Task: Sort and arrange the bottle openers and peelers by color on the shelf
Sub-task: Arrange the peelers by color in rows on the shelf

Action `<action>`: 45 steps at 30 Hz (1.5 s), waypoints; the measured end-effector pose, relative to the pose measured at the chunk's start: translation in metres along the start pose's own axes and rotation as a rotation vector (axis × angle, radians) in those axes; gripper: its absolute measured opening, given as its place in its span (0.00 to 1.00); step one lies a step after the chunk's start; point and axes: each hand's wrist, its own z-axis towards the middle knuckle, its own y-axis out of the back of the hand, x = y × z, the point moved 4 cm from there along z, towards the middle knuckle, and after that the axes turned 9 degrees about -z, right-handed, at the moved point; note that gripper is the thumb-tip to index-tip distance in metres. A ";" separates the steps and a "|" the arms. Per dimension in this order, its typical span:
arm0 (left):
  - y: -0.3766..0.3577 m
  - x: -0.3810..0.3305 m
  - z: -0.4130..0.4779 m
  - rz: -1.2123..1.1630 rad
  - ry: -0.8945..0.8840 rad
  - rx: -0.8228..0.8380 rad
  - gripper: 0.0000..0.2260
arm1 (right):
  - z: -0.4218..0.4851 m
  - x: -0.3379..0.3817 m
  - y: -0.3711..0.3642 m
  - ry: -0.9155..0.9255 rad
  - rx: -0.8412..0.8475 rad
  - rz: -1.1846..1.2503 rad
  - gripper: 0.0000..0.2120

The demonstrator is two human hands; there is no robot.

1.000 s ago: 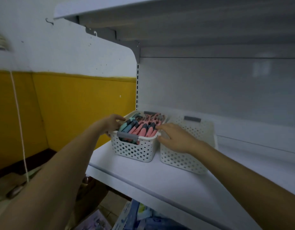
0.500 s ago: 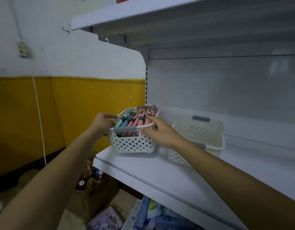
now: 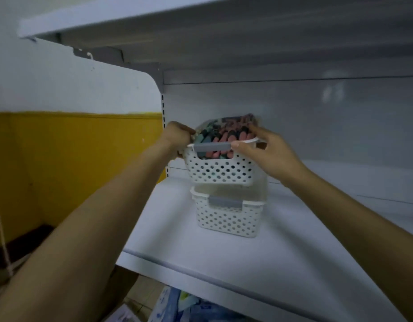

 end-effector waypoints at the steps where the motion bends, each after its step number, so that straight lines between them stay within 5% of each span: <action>1: -0.010 0.008 0.000 0.008 0.014 0.010 0.12 | -0.004 -0.008 0.001 -0.019 0.007 -0.015 0.35; 11: -0.022 0.047 0.007 0.160 0.047 0.014 0.13 | -0.024 -0.038 -0.027 -0.091 0.064 0.015 0.32; 16: -0.035 0.074 0.005 0.362 0.051 0.070 0.21 | -0.044 -0.048 -0.052 -0.067 0.197 -0.236 0.29; 24: -0.023 0.081 0.000 -0.059 0.280 0.130 0.19 | -0.033 -0.063 -0.062 -0.167 0.338 -0.028 0.38; 30: -0.014 0.026 0.011 -0.031 -0.001 -0.030 0.14 | -0.035 -0.068 -0.078 -0.122 0.438 0.242 0.30; 34: -0.042 0.012 -0.003 0.192 -0.095 0.043 0.11 | -0.018 -0.067 -0.096 -0.294 0.211 0.260 0.46; 36: -0.063 0.011 -0.012 0.302 -0.152 0.097 0.11 | -0.014 -0.069 -0.103 -0.432 0.152 0.301 0.46; 45: -0.077 0.012 -0.020 0.581 -0.287 0.256 0.16 | -0.040 -0.106 -0.110 -0.379 0.101 -0.222 0.37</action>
